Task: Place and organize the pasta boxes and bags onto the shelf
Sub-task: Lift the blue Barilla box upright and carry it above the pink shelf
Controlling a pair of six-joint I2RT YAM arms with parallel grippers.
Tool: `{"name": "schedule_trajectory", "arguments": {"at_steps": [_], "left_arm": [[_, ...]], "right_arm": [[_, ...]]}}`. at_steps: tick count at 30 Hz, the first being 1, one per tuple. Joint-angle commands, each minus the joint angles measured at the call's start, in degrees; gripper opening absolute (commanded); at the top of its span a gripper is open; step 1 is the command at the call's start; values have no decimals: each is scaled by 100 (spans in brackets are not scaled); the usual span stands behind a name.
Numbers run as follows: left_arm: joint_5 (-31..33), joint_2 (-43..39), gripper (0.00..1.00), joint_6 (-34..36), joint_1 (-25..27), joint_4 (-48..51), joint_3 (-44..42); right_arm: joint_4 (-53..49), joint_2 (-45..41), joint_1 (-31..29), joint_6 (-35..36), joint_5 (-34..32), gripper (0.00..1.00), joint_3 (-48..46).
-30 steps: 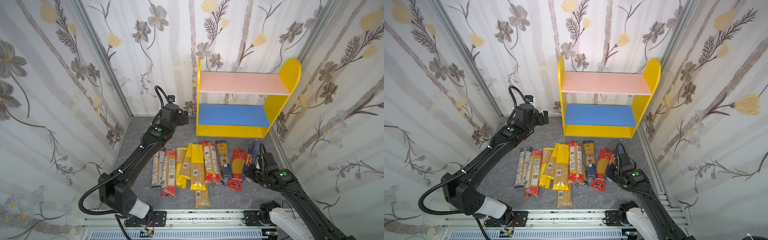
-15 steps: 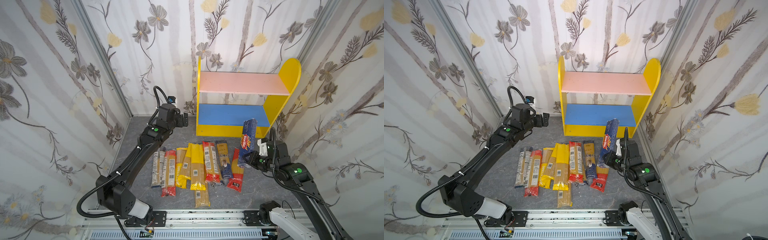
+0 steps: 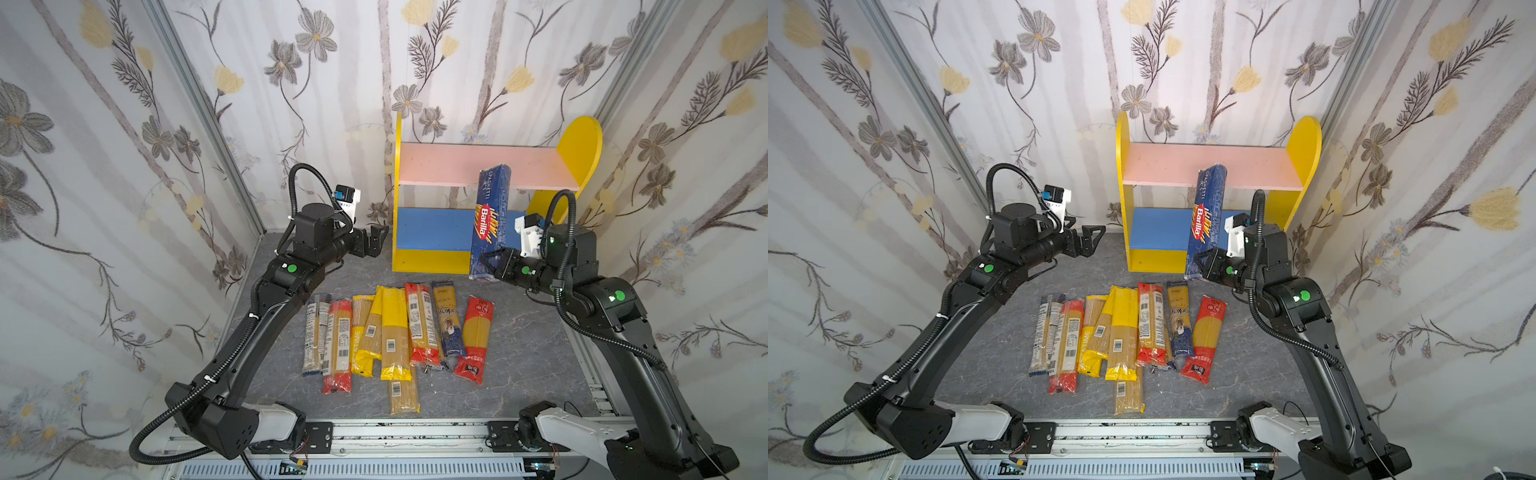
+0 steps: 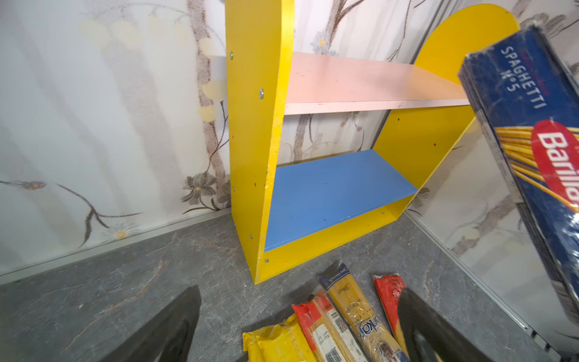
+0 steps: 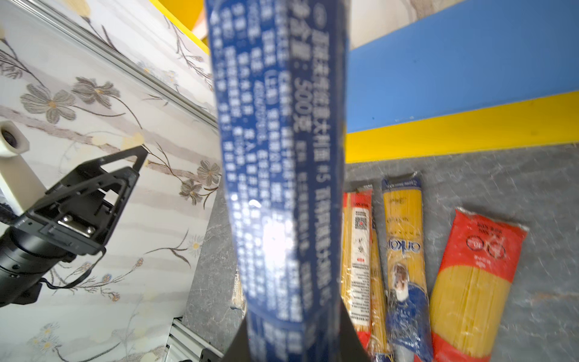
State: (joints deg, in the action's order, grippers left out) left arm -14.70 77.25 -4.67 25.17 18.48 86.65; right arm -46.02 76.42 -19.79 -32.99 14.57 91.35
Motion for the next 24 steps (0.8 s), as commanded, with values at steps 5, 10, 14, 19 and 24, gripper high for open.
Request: {"name": "schedule_trajectory", "arguments": {"at_steps": [5,10,14,19,24], "left_arm": [[-640,100,100,-67,37,-46,251],[-449,55,100,131,36,-47,265],[-343,-8,100,195,38,-46,199],[-127,-143,100,304,34,-47,90],[76,-278,100,439,-6,-37,19]], "right_arm": [[1062,1338,-7,799,-125,12,1866],[1216,2521,11,931,-142,12,3294],[1540,3499,27,672,165,12,4429],[2362,4305,37,-10,735,13,4852],[2852,4772,37,-392,1026,14,4946]]}}
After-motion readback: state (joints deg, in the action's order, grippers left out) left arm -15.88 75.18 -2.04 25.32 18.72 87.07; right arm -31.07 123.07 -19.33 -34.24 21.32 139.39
